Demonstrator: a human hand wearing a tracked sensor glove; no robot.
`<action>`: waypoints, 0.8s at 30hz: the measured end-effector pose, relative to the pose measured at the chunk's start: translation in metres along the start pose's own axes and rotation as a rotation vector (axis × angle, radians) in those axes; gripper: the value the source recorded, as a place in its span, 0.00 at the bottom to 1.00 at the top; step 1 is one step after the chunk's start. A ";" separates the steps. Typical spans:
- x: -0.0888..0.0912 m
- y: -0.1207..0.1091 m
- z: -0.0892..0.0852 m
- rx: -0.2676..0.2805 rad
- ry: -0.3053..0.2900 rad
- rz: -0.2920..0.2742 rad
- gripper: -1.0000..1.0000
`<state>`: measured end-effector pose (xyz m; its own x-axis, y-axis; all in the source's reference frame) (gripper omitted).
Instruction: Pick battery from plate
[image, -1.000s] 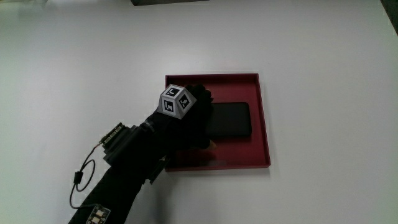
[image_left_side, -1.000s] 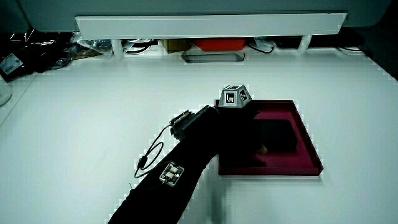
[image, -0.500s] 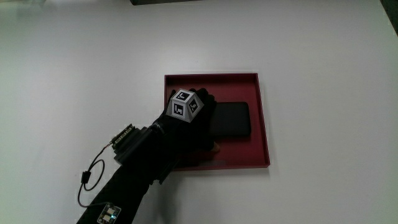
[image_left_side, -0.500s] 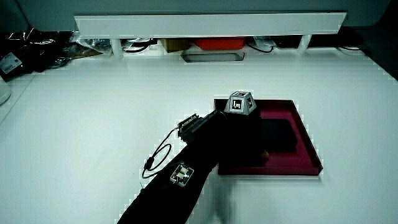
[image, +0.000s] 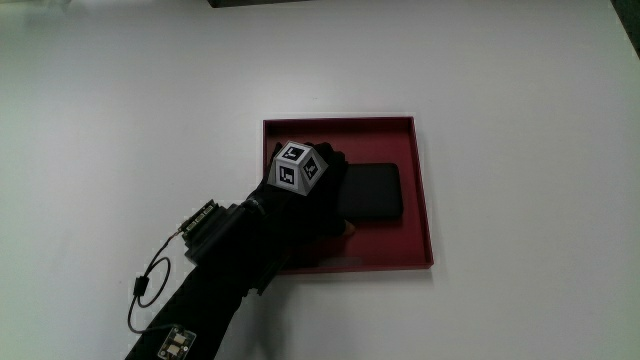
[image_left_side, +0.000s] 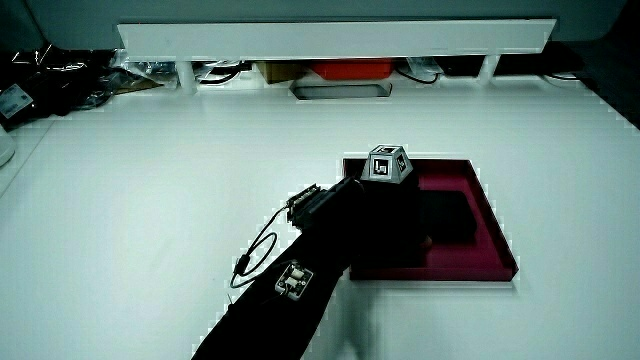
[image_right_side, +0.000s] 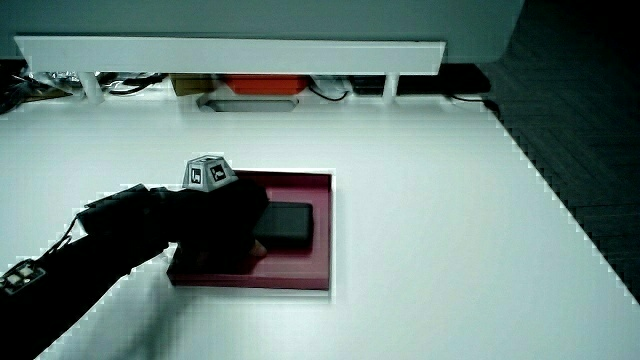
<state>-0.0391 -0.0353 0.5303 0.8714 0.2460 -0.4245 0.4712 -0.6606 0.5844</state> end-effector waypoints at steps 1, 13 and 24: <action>0.001 0.000 0.001 0.001 0.008 -0.005 0.81; 0.003 -0.007 0.005 0.070 -0.009 -0.070 1.00; -0.012 -0.029 0.028 0.192 -0.025 -0.210 1.00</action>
<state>-0.0668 -0.0391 0.4994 0.7524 0.3754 -0.5412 0.6045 -0.7198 0.3412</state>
